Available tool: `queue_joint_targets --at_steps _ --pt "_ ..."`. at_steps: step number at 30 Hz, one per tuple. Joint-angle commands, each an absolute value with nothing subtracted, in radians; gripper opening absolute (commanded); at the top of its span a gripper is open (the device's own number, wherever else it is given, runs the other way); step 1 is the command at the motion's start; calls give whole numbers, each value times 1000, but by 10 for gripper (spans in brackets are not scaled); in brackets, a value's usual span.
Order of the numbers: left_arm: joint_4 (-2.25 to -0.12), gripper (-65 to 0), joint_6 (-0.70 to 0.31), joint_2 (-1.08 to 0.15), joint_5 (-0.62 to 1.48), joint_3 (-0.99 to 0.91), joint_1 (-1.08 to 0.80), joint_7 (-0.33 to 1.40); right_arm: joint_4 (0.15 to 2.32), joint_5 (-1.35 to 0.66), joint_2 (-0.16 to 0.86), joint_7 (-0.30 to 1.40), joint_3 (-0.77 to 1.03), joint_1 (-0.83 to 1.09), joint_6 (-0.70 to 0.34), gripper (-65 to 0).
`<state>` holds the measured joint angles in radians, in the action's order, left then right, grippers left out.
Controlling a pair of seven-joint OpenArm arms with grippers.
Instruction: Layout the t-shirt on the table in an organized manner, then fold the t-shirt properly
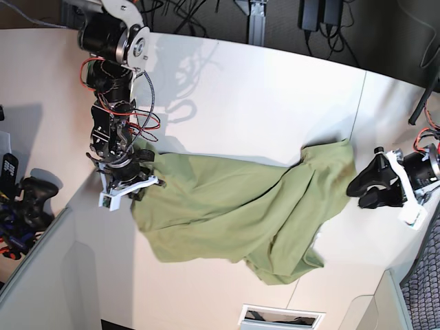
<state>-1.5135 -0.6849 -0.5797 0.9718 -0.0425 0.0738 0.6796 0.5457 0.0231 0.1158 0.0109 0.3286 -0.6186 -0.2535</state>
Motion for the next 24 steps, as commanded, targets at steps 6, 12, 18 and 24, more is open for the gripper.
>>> queue_joint_targets --at_steps 6,12,18,24 --pt "-1478 -312 -698 -567 982 -46 77 649 605 19 121 -7 329 -650 -308 -650" --pt "-1477 -312 -698 -566 963 -46 76 651 787 -55 121 91 329 -650 -322 -650" --pt "-1477 -312 -698 -566 964 -45 75 651 1004 -174 121 333 329 -650 -322 -650" --pt "-1477 -312 -698 -566 962 -45 74 651 1159 -255 121 478 329 -641 -322 -650"
